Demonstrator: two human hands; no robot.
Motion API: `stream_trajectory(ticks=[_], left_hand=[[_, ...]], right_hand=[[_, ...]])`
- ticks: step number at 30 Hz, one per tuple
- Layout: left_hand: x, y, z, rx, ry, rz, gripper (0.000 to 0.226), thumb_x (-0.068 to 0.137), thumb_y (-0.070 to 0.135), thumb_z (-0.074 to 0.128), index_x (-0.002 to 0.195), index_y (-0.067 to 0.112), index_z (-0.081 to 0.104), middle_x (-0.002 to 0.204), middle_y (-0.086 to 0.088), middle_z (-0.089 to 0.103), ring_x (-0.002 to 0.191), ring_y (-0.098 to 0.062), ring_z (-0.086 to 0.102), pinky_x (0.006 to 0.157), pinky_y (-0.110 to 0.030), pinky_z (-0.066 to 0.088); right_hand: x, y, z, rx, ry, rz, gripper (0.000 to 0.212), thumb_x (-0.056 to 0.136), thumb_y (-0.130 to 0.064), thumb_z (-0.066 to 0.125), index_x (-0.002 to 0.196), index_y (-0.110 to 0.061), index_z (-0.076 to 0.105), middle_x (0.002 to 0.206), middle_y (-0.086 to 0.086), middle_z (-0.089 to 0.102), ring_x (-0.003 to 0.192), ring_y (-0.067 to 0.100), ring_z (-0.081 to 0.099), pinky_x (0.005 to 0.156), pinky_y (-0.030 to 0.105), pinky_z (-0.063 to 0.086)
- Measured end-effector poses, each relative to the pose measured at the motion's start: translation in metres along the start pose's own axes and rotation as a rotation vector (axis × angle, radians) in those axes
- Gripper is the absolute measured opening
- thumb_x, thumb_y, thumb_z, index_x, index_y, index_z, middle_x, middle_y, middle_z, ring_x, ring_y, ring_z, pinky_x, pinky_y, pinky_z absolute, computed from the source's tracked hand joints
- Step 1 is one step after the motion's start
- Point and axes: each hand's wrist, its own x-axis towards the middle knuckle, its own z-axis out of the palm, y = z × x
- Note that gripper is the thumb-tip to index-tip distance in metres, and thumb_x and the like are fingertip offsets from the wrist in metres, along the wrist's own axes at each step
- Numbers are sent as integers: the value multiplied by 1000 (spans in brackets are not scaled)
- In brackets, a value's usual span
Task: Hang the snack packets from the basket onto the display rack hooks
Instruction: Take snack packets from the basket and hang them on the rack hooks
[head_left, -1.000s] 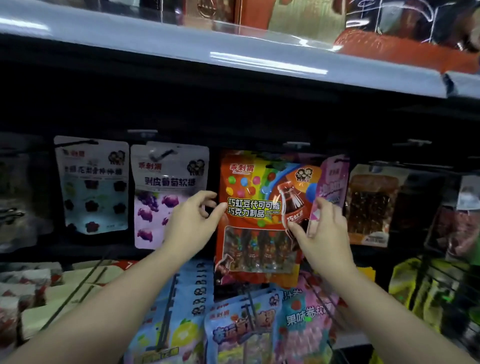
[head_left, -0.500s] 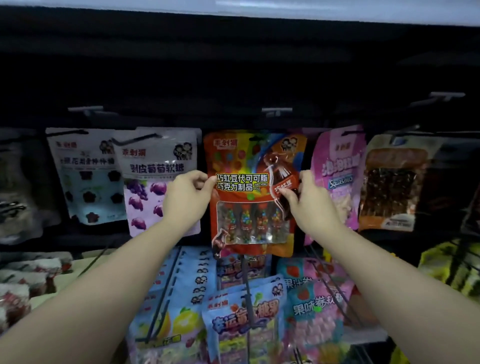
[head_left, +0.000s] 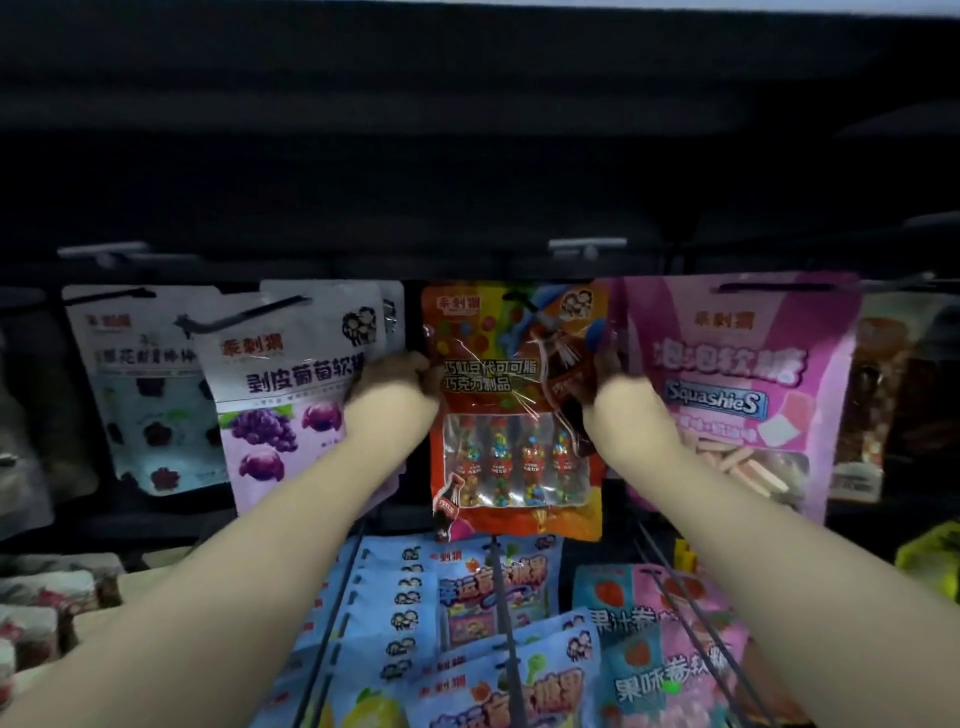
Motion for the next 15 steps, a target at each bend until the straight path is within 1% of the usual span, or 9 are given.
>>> stream_trajectory(ticks=[2, 3, 5, 7, 8, 9, 11, 13, 15], left_hand=[[-10, -7, -3, -28, 44, 58, 29, 97, 38, 49, 97, 14, 65, 82, -6, 64, 76, -28, 63, 61, -28, 47], [-16, -11, -8, -49, 37, 82, 28, 96, 39, 51, 100, 14, 65, 82, -7, 66, 76, -28, 64, 62, -30, 51], [-31, -24, -16, 9, 11, 143, 30, 93, 38, 56, 107, 14, 66, 85, -8, 70, 76, -29, 67, 63, -33, 54], [-50, -42, -24, 229, 44, 358, 21, 85, 32, 70, 95, 13, 67, 75, -7, 69, 63, -29, 67, 49, -31, 49], [-62, -54, -29, 335, 87, 486, 19, 75, 25, 79, 82, 12, 67, 62, -6, 65, 47, -27, 62, 41, -25, 42], [-72, -68, -33, 409, 138, 585, 21, 67, 20, 83, 70, 11, 64, 51, -4, 58, 35, -24, 53, 39, -20, 34], [-89, -101, -47, 486, 219, 673, 20, 73, 22, 73, 61, 12, 60, 45, -2, 53, 29, -21, 47, 41, -20, 32], [-98, -133, -65, 507, 250, 593, 31, 85, 33, 51, 62, 13, 61, 50, -2, 58, 34, -23, 53, 42, -21, 32], [-98, -159, -79, 504, 224, 452, 39, 86, 41, 42, 69, 12, 61, 57, -4, 61, 40, -27, 59, 40, -25, 38]], right_hand=[[-11, 0, -4, 75, 12, 33, 19, 94, -22, 52, 100, -3, 51, 95, 19, 65, 84, 36, 64, 63, 34, 46], [-18, 0, -6, 97, 35, 34, 20, 94, -24, 53, 97, -4, 49, 97, 19, 63, 86, 36, 63, 65, 35, 46], [-31, 0, -13, 4, 125, -13, 28, 93, -28, 57, 104, -5, 47, 104, 15, 57, 97, 33, 57, 74, 39, 46], [-43, -3, -16, -223, 238, -198, 27, 87, -23, 64, 104, -7, 50, 103, 11, 54, 96, 30, 52, 77, 38, 43], [-49, -5, -14, -327, 266, -337, 28, 79, -18, 72, 98, -9, 53, 96, 9, 55, 89, 29, 53, 71, 39, 43], [-55, -10, -12, -392, 268, -481, 31, 68, -13, 78, 90, -10, 56, 88, 8, 56, 79, 29, 54, 64, 38, 43], [-68, -22, -4, -453, 243, -733, 32, 58, -13, 81, 80, -9, 58, 79, 9, 57, 69, 29, 54, 56, 35, 41], [-78, -39, 5, -454, 210, -873, 26, 63, -19, 77, 80, -10, 61, 78, 8, 59, 69, 29, 56, 56, 35, 42], [-84, -63, 11, -436, 146, -890, 30, 67, -23, 76, 91, -9, 64, 84, 9, 61, 71, 29, 59, 56, 36, 46]])
